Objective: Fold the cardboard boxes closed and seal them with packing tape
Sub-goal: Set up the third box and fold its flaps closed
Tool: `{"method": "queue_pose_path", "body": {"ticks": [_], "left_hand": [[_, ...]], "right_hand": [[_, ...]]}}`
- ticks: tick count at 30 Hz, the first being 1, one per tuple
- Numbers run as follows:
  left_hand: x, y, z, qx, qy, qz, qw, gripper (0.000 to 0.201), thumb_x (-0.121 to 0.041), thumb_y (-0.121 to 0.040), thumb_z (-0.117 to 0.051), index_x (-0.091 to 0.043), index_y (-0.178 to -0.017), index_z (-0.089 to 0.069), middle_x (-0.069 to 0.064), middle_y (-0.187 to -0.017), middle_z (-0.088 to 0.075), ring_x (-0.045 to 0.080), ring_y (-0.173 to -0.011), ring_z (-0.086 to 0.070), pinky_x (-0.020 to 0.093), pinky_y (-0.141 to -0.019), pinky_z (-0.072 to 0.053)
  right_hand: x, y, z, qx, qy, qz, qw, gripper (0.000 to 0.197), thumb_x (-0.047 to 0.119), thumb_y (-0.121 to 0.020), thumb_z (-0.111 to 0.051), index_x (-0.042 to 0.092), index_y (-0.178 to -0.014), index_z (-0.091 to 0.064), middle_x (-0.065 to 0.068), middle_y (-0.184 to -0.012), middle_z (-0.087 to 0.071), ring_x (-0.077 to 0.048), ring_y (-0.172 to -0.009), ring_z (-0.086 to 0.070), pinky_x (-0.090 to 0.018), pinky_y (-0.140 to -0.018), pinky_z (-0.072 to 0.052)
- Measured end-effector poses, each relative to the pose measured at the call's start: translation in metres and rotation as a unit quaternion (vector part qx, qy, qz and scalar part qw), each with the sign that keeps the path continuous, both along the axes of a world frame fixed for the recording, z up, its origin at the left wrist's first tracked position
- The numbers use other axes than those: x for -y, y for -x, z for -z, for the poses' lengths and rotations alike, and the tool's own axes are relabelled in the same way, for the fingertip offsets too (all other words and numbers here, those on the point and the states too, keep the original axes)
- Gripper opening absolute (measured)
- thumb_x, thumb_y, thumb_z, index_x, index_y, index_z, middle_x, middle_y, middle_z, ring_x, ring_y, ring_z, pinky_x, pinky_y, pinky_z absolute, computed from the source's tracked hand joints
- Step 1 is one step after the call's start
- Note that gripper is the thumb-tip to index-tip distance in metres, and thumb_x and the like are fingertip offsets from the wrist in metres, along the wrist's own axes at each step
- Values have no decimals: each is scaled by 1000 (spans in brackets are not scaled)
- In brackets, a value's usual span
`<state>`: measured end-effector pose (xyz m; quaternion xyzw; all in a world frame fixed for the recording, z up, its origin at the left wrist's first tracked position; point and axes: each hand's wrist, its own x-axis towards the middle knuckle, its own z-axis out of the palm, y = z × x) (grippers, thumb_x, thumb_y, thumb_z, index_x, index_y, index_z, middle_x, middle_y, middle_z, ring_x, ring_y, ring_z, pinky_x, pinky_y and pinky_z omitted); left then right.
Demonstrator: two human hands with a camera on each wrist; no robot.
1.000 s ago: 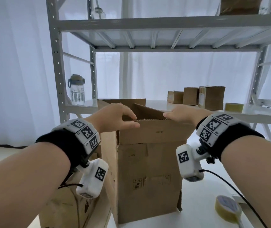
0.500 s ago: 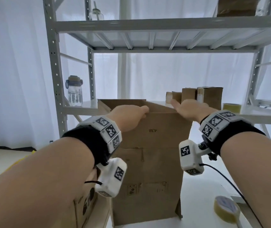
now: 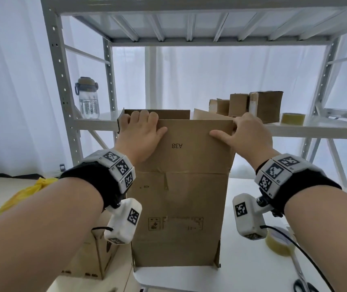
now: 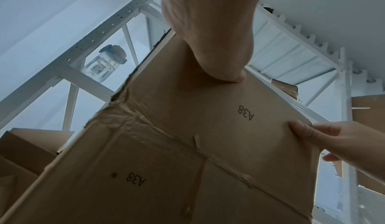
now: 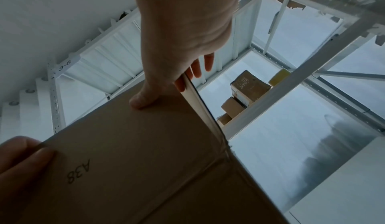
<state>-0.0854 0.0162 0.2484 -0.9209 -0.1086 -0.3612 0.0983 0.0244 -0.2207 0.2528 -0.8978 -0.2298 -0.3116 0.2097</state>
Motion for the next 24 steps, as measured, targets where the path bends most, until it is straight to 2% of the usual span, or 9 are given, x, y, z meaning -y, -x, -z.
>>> {"method": "queue_pose_path", "body": {"ticks": [3, 5, 8, 10, 12, 15, 19, 21, 24], "left_hand": [[0, -1, 3, -3, 0, -26, 1000, 51, -52, -96, -31, -11, -126, -40, 11, -125, -44, 30, -120, -36, 45, -106, -16], [3, -4, 8, -22, 0, -35, 999, 64, -57, -94, -33, -11, -139, -30, 12, -137, -38, 30, -131, -28, 48, -112, -9], [9, -5, 19, -43, 32, -28, 998, 87, -67, -89, -32, -13, -151, -6, 14, -156, -11, 29, -145, -3, 52, -116, 5], [12, -5, 32, -89, 21, -24, 996, 91, -73, -86, -28, -18, -152, 3, 12, -159, 9, 28, -146, 12, 52, -114, 12], [17, -6, 47, -155, -17, -7, 988, 90, -76, -84, -24, -25, -152, 4, 9, -159, 13, 27, -145, 15, 52, -115, 11], [19, -13, 58, -224, 4, 21, 974, 88, -76, -83, -28, -29, -152, -1, 6, -160, 4, 26, -147, 5, 51, -117, 3], [18, -21, 47, -282, 32, 30, 958, 80, -74, -85, -31, -27, -149, -24, 4, -154, -29, 24, -140, -28, 50, -115, -8], [18, -22, 49, -314, 46, 35, 948, 75, -73, -87, -27, -26, -145, -34, 1, -145, -43, 22, -134, -39, 51, -115, -10], [18, -17, 66, -322, 88, 49, 941, 73, -70, -90, -15, -26, -142, -41, -2, -136, -54, 19, -127, -47, 49, -115, -12]], "right_hand": [[-5, 2, 7, -24, 9, 32, 999, 59, 78, -75, -49, 19, -71, -53, -1, -101, -51, -22, -105, -49, -42, -86, -47], [-9, 3, 13, -15, 20, 58, 998, 65, 76, -78, -48, 14, -89, -62, -6, -116, -53, -26, -113, -48, -42, -89, -46], [-15, 10, 21, -3, 32, 88, 996, 78, 73, -78, -53, 6, -118, -55, -13, -135, -42, -30, -123, -42, -43, -95, -40], [-19, 15, 27, 4, 58, 105, 993, 81, 69, -76, -60, 5, -124, -49, -15, -140, -35, -31, -125, -40, -43, -96, -39], [-23, 16, 34, 27, 84, 115, 989, 80, 64, -75, -66, 4, -124, -45, -17, -139, -33, -31, -122, -42, -41, -93, -41], [-27, 16, 42, 38, 91, 120, 988, 82, 59, -75, -70, 4, -128, -39, -17, -140, -30, -30, -120, -42, -40, -91, -42], [-31, 17, 49, 12, 80, 122, 989, 88, 49, -75, -75, 6, -136, -30, -16, -140, -28, -31, -122, -40, -43, -94, -42], [-36, 16, 57, -2, 61, 110, 992, 89, 44, -75, -77, 9, -139, -26, -14, -139, -28, -31, -123, -40, -43, -95, -44], [-44, 15, 68, -4, 41, 90, 995, 90, 41, -78, -76, 14, -143, -21, -14, -140, -28, -30, -125, -40, -42, -95, -46]]}}
